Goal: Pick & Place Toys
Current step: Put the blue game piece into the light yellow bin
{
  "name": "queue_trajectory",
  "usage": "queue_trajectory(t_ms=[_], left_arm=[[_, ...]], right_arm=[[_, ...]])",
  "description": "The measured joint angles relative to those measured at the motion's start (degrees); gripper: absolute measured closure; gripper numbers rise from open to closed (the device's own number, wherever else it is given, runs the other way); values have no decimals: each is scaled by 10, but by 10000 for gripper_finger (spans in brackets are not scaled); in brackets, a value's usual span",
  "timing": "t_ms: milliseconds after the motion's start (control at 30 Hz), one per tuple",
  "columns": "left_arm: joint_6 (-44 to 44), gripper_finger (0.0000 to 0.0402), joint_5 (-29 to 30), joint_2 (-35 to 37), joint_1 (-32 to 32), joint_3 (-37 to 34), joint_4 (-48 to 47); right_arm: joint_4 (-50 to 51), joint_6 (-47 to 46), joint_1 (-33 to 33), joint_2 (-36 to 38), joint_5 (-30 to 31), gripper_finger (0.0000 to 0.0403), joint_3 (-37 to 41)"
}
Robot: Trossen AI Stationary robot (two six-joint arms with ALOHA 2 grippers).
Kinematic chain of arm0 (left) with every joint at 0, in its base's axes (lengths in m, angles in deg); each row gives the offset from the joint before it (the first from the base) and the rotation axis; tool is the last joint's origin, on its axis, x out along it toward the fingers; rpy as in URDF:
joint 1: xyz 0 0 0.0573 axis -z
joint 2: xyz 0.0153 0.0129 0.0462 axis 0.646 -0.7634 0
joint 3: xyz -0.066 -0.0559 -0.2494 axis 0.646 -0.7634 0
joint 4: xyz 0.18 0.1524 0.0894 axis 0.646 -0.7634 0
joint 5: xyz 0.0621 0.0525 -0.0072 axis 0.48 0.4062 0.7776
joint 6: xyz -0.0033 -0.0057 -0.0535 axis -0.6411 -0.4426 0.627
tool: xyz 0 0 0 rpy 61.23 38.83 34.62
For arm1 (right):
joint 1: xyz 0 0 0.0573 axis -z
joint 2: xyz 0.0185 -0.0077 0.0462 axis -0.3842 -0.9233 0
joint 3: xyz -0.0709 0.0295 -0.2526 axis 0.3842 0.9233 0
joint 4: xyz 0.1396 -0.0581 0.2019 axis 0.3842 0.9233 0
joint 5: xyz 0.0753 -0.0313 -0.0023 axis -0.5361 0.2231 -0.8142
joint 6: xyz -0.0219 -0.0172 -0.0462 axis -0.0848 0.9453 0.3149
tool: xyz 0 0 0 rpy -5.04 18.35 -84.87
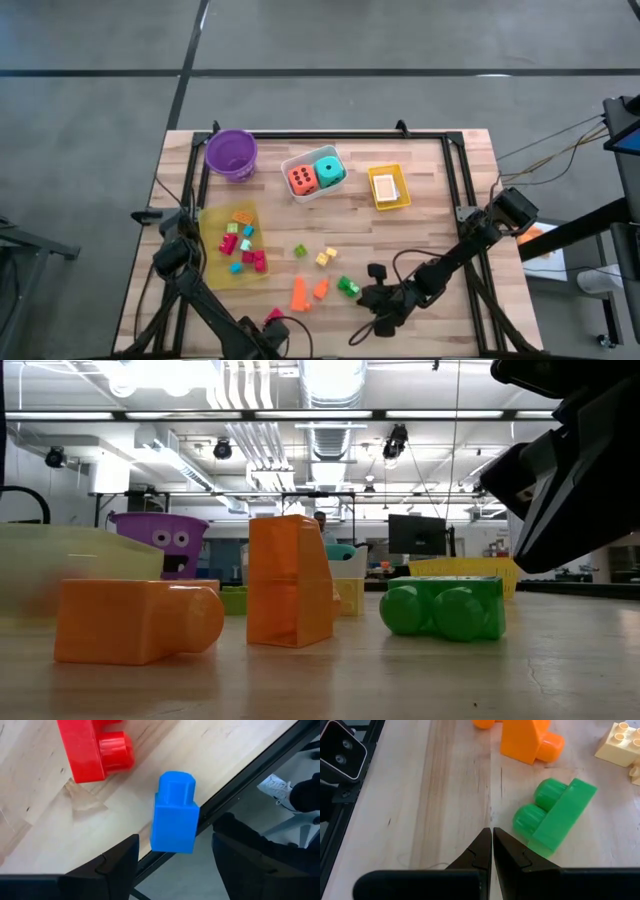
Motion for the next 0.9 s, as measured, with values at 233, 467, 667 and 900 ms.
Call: queue_trajectory(t_ms=[233, 467, 667, 900], left_arm=[[-2, 144, 0, 0, 0, 0, 2], [-16, 144, 7, 0, 0, 0, 6], [-21, 144, 16, 0, 0, -1, 6], [-26, 144, 20, -1, 0, -39, 39]], right_arm=[[0, -1, 0, 0, 0, 387, 0], [0, -1, 0, 0, -1, 387, 0], [0, -1, 0, 0, -1, 387, 0], [1, -1, -1, 0, -2, 387, 0]])
